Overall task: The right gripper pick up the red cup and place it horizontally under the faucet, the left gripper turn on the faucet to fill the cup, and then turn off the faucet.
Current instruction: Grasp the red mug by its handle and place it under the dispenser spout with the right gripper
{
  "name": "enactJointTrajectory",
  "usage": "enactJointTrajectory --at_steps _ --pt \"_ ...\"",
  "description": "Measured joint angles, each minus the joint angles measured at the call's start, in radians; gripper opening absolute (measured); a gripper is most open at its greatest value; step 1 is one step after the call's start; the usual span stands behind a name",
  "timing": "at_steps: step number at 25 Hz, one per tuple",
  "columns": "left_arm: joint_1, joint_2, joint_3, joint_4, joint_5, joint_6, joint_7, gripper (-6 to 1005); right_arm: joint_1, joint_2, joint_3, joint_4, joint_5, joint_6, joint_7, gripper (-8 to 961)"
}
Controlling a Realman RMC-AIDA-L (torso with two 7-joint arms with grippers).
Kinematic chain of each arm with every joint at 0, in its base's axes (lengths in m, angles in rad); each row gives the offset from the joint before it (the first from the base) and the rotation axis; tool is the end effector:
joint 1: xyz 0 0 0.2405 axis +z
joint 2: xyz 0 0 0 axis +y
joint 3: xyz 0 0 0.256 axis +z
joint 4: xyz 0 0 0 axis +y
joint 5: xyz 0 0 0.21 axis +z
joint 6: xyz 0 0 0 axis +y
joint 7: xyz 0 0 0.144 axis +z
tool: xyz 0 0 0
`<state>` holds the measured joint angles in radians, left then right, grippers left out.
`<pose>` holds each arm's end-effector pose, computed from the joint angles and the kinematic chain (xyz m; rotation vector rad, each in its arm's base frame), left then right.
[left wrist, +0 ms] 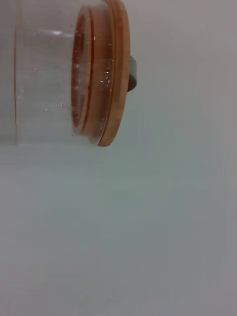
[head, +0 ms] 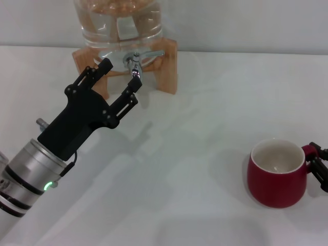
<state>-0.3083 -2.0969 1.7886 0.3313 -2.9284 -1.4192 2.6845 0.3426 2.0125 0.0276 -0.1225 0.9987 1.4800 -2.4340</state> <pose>-0.2594 0.2878 -0.0395 -1.9900 -0.3187 -1.1425 0.3549 0.2560 -0.0096 -2.1408 0.6600 0.8378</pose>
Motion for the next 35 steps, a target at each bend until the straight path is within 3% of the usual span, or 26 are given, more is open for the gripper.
enactJointTrajectory --at_steps 6,14,35 --pt "0.002 -0.001 0.003 0.000 0.000 -0.018 0.000 761 0.039 0.003 0.000 0.047 0.022 -0.037 -0.005 162" --pt "0.004 0.000 0.011 -0.006 0.002 -0.068 0.000 761 0.156 0.008 -0.013 0.135 0.012 -0.145 -0.029 160" --pt "-0.001 0.000 0.015 -0.009 0.002 -0.090 0.004 761 0.383 0.016 -0.013 0.275 0.008 -0.354 -0.058 157"
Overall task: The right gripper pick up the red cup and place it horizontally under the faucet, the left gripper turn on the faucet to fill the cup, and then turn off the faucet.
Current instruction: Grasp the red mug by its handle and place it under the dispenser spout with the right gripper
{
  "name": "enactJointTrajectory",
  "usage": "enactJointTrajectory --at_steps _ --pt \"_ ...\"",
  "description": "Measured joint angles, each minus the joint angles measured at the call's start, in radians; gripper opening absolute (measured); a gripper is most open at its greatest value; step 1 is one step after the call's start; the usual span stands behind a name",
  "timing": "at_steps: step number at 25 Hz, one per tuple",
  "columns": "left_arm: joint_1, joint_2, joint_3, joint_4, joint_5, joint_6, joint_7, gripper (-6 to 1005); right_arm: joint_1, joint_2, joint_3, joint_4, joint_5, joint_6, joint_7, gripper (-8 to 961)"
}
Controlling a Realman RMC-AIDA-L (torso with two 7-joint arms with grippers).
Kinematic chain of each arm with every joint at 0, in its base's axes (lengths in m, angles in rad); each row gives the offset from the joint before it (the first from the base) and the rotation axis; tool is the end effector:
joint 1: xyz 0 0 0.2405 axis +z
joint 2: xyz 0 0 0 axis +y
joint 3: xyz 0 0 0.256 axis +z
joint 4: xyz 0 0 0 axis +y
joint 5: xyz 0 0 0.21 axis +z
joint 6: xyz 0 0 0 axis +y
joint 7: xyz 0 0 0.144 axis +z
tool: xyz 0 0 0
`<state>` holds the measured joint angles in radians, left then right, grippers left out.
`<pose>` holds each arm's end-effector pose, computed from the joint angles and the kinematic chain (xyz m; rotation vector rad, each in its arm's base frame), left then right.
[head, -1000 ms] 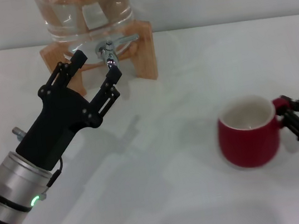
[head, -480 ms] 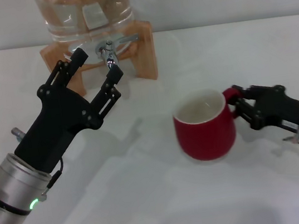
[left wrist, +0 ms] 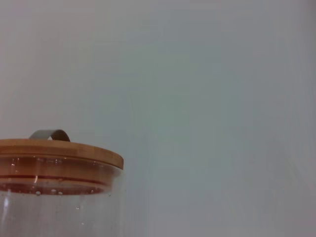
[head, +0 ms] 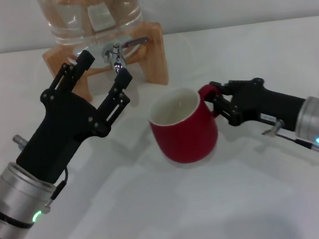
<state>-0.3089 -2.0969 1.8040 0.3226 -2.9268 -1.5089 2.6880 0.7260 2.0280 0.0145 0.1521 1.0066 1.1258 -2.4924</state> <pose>-0.2508 0.2795 -0.0362 -1.9917 -0.2583 -1.2263 0.2354 0.3580 -0.0837 -2.3539 0.5665 0.8684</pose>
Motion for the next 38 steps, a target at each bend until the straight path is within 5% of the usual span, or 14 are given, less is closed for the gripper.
enactJointTrajectory --at_steps 38 --pt "-0.007 -0.003 0.000 0.002 0.000 0.013 -0.002 762 0.128 0.000 0.204 0.235 0.005 -0.389 -0.263 150"
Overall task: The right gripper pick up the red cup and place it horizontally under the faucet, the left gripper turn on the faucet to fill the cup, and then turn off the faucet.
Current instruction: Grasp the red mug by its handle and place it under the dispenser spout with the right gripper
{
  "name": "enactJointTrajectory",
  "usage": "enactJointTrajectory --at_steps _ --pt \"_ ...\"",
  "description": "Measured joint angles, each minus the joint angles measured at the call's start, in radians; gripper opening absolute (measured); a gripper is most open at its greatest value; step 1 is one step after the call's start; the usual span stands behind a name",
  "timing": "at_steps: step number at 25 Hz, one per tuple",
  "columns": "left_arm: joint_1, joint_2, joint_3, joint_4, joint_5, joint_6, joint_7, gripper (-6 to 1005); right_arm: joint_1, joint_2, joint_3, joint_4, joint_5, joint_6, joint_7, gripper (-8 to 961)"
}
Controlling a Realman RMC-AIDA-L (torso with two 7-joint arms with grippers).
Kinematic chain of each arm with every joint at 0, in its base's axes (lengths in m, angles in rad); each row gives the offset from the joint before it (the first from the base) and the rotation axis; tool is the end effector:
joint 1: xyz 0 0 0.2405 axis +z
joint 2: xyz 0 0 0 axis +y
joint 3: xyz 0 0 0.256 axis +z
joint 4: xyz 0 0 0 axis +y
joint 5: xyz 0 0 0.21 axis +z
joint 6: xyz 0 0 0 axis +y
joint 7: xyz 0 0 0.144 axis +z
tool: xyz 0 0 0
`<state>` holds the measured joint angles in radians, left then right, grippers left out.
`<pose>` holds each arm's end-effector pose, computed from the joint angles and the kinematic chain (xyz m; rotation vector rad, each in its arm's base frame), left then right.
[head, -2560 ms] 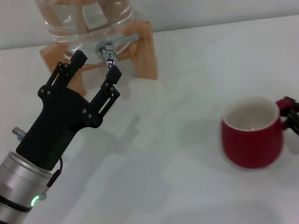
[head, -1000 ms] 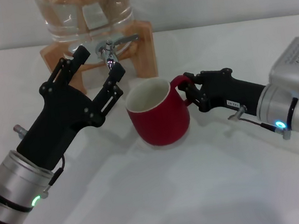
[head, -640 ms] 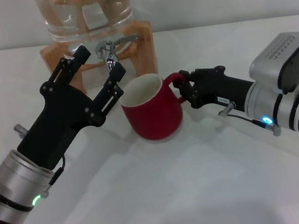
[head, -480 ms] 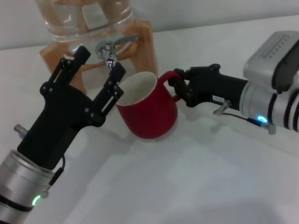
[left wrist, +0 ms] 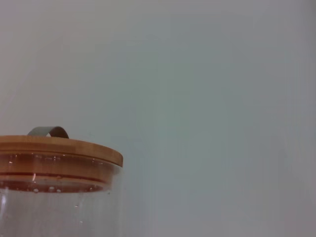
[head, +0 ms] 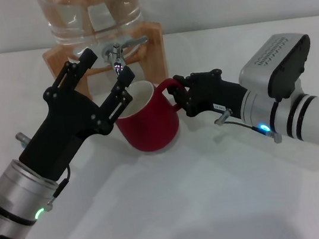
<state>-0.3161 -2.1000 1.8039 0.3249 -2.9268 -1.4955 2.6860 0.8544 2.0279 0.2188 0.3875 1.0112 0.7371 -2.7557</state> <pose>-0.2488 0.2822 -0.0381 -1.9959 -0.2627 -1.2235 0.1822 0.3865 -0.1238 -2.3447 0.5224 0.6757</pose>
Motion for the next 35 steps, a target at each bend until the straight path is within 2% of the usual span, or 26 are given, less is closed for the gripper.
enactJointTrajectory --at_steps 14,26,35 --pt "-0.011 0.000 0.000 0.000 0.000 0.000 0.004 763 0.005 0.000 0.018 0.012 0.000 -0.036 -0.001 147" --pt "-0.012 0.000 0.000 0.001 0.000 0.000 0.006 763 -0.068 0.000 0.088 0.027 0.000 -0.025 0.001 145" --pt "-0.012 0.000 0.000 0.003 0.000 0.000 0.006 763 -0.062 0.000 0.085 0.039 -0.026 -0.047 -0.002 143"
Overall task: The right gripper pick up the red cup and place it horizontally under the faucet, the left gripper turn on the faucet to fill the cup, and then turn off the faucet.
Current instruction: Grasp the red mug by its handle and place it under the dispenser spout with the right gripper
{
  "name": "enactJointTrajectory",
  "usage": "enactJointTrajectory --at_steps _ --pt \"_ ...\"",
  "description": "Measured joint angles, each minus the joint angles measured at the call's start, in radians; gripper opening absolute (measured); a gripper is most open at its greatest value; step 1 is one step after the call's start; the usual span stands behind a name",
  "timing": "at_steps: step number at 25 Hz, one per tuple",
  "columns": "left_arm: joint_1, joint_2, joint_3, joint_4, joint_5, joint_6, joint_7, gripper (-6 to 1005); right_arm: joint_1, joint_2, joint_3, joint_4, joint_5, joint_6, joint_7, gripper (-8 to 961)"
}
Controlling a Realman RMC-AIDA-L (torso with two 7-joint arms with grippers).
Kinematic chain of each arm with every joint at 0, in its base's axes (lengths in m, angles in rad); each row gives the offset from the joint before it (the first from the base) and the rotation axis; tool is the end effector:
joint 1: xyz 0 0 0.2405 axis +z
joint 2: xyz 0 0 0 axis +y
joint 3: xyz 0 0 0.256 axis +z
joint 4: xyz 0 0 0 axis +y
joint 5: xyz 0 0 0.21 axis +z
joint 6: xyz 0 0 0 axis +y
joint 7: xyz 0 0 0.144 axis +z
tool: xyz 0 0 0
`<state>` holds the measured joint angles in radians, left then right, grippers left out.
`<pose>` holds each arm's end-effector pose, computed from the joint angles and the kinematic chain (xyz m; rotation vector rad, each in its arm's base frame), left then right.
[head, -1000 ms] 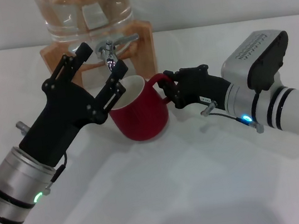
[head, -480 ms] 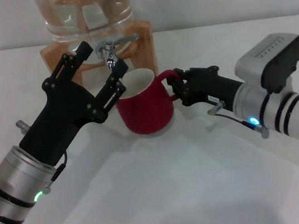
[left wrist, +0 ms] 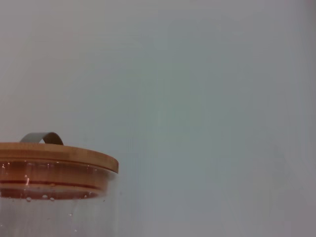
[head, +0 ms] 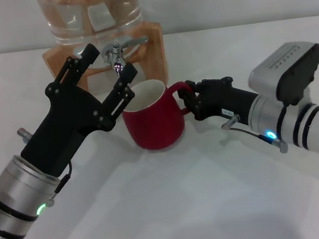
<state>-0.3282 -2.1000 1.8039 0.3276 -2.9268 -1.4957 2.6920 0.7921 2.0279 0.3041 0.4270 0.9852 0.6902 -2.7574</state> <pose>-0.2447 0.2854 -0.0379 -1.9988 -0.2423 -1.2299 0.1963 0.3791 -0.1250 -2.2864 0.6482 0.6727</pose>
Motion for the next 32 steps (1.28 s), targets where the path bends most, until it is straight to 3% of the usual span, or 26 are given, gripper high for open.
enactJointTrajectory --at_steps 32 --pt "-0.001 -0.002 -0.001 -0.005 -0.002 0.000 -0.003 764 0.046 0.000 0.013 0.005 -0.023 -0.044 -0.036 142"
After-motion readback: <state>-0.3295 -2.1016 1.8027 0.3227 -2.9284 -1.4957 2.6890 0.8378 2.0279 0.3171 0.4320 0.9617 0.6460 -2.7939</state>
